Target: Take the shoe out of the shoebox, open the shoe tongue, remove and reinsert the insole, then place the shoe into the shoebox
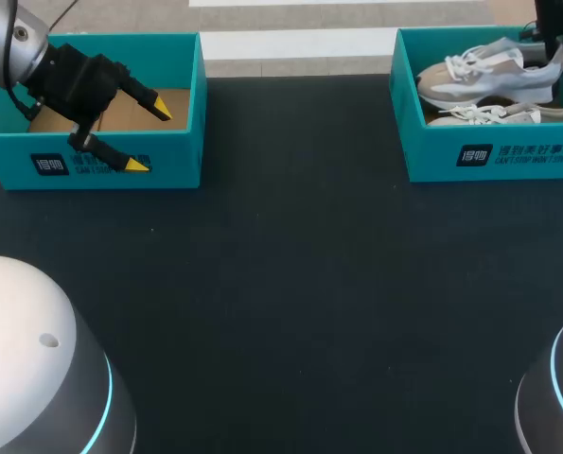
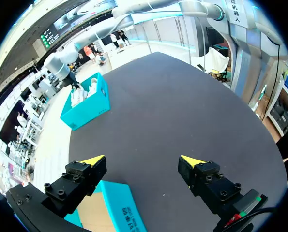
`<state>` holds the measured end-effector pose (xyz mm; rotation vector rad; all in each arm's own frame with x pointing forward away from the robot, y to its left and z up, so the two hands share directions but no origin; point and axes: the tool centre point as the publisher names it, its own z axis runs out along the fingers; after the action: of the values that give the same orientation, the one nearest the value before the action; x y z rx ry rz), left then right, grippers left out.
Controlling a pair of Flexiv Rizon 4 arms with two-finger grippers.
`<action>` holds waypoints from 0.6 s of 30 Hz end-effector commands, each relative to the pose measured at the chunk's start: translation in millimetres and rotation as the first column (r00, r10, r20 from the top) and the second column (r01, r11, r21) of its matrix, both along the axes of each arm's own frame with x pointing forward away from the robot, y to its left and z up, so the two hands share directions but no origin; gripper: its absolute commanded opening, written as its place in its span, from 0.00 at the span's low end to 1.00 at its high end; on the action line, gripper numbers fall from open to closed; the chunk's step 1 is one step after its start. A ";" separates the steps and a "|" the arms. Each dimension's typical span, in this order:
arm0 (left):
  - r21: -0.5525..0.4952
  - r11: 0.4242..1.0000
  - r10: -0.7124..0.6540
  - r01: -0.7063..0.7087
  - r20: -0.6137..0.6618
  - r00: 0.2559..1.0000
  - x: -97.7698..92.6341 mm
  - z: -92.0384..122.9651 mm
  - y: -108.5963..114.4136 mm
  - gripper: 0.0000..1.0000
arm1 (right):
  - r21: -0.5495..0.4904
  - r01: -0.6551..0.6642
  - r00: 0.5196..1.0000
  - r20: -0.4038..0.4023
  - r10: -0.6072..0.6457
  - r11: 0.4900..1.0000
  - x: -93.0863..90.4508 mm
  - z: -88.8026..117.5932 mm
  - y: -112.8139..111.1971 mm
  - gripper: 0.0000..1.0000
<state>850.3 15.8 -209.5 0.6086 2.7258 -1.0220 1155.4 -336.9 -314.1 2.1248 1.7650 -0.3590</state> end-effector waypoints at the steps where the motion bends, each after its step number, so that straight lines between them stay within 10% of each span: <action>1: 0.003 1.000 0.001 -0.001 0.001 1.000 -1.2 0.1 0.0 1.00 | 0.002 0.001 1.000 -0.013 -0.001 1.000 6.9 -3.4 2.3 0.00; 18: 0.003 1.000 0.001 -0.001 0.001 1.000 -1.2 0.1 0.0 1.00 | 0.014 0.028 1.000 -0.008 -0.028 0.999 8.3 -18.2 6.0 0.00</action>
<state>850.3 15.8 -209.5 0.6086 2.7258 -1.0220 1157.4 -331.6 -328.6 2.1587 1.7499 -0.3518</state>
